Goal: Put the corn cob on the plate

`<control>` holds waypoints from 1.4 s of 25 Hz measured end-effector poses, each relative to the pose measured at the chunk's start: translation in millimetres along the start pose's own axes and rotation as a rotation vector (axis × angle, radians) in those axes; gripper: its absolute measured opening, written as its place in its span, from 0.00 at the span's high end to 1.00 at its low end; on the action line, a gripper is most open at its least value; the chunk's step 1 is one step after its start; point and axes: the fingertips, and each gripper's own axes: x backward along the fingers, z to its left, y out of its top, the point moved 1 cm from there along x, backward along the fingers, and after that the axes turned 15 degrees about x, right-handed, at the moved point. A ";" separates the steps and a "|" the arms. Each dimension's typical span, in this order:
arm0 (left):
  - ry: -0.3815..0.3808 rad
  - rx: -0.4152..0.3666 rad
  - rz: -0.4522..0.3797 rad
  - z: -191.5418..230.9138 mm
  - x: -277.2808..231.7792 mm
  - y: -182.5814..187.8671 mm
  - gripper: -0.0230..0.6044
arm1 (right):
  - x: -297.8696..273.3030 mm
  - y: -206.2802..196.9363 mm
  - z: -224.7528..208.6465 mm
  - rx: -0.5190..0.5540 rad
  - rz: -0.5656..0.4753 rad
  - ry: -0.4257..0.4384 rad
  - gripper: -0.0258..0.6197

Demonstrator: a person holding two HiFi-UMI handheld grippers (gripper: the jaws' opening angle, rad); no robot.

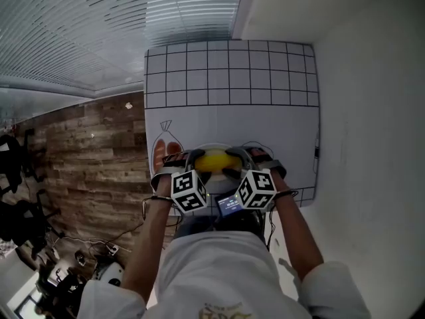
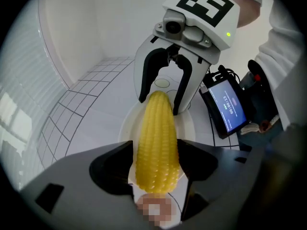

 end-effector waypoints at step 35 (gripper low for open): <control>0.355 0.541 -1.182 -33.9 296.3 18.4 0.95 | 238.2 98.7 11.7 -0.572 -0.453 -1.004 0.95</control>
